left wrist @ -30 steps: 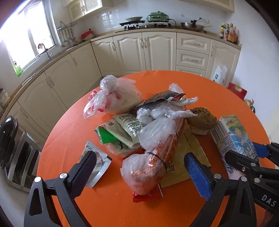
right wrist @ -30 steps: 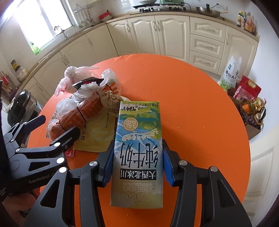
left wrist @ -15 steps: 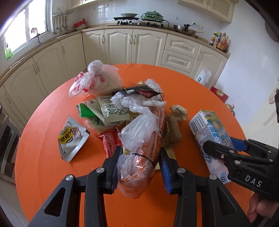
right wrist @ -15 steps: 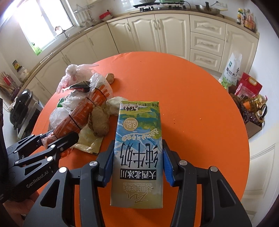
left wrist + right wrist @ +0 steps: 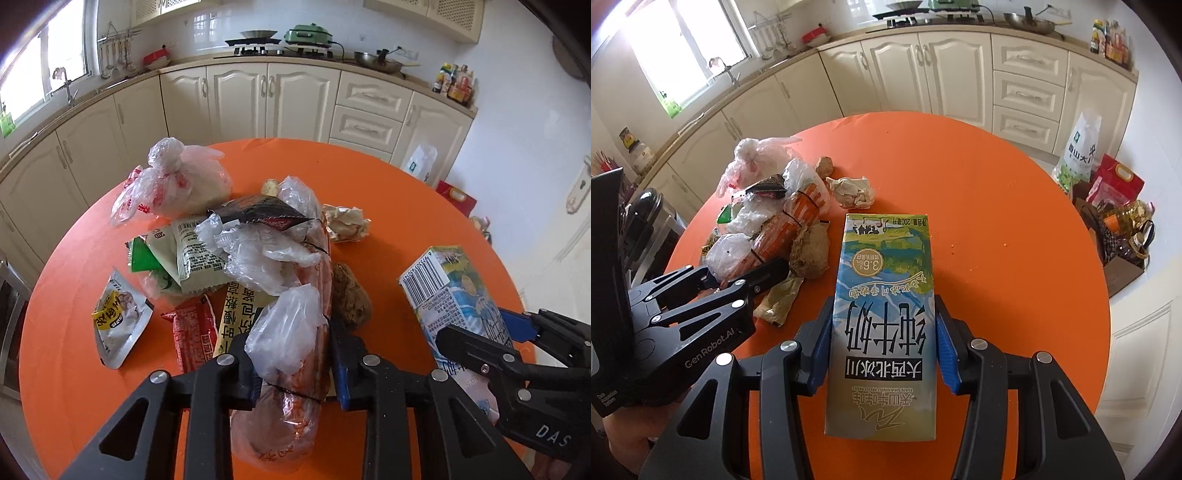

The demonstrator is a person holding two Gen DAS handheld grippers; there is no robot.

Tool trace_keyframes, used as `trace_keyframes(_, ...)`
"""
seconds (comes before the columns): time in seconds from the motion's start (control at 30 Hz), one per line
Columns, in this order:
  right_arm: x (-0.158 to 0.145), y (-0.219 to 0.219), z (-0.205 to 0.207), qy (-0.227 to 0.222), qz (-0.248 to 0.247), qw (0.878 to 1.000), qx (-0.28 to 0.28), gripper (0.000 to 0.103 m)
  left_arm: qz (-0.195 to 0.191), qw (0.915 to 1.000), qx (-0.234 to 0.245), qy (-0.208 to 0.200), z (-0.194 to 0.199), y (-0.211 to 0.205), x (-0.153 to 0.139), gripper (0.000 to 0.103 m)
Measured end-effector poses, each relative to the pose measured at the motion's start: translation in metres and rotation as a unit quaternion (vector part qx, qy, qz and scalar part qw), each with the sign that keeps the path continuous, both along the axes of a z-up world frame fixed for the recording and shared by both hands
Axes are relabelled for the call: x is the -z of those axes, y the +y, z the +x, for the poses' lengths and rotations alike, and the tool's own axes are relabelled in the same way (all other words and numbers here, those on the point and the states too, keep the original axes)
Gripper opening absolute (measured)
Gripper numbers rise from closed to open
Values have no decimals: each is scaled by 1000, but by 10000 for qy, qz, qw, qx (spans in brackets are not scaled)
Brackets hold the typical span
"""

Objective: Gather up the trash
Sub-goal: 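Carry the carton and orange bag to the blue bin and release both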

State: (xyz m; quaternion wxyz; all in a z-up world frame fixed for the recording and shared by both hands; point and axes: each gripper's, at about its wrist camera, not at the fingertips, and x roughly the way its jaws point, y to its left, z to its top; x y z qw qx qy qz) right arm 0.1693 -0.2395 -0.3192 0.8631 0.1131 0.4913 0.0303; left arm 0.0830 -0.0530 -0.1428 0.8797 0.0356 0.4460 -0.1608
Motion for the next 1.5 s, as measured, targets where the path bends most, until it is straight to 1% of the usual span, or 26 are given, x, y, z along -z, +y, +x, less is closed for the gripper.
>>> trace_keyframes(0.13, -7, -5, -6, -115, 86, 9999, 44, 49, -237, 9996, -39, -118, -17, 12, -13, 25)
trace_keyframes(0.37, -29, -10, -18, -402, 191, 9990, 49, 49, -407, 9974, -27, -597, -50, 20, -42, 25)
trace_keyframes(0.5, -48, -13, -24, -622, 234, 9978, 48, 49, -478, 9952, 26, -851, -67, 18, -61, 25)
trace_keyframes(0.73, -94, -26, -42, -1181, 229, 9927, 96, 49, -470, 9907, 149, -1271, -100, 4, -89, 25)
trace_keyframes(0.9, -133, -53, -61, -1658, 169, 9857, 263, 49, -618, 9855, 411, -1527, -117, -13, -112, 25)
trace_keyframes(1.03, -161, -94, -81, -1994, 34, 9781, 590, 49, -785, 9803, 770, -1638, -127, -37, -126, 25)
trace_keyframes(1.1, -168, -119, -92, -2073, 4, 9748, 828, 49, -822, 9777, 998, -1654, -131, -54, -129, 25)
trace_keyframes(1.17, -169, -144, -102, -2067, -99, 9723, 1089, 49, -879, 9754, 1236, -1601, -134, -75, -129, 25)
trace_keyframes(1.27, -159, -187, -118, -1954, -98, 9688, 1523, 49, -941, 9723, 1578, -1443, -133, -106, -121, 25)
trace_keyframes(1.4, -131, -241, -136, -1685, -28, 9632, 2095, 49, -967, 9705, 1960, -1015, -125, -149, -100, 25)
trace_keyframes(1.5, -103, -276, -144, -1388, 72, 9606, 2406, 49, -862, 9693, 2211, -640, -119, -185, -74, 25)
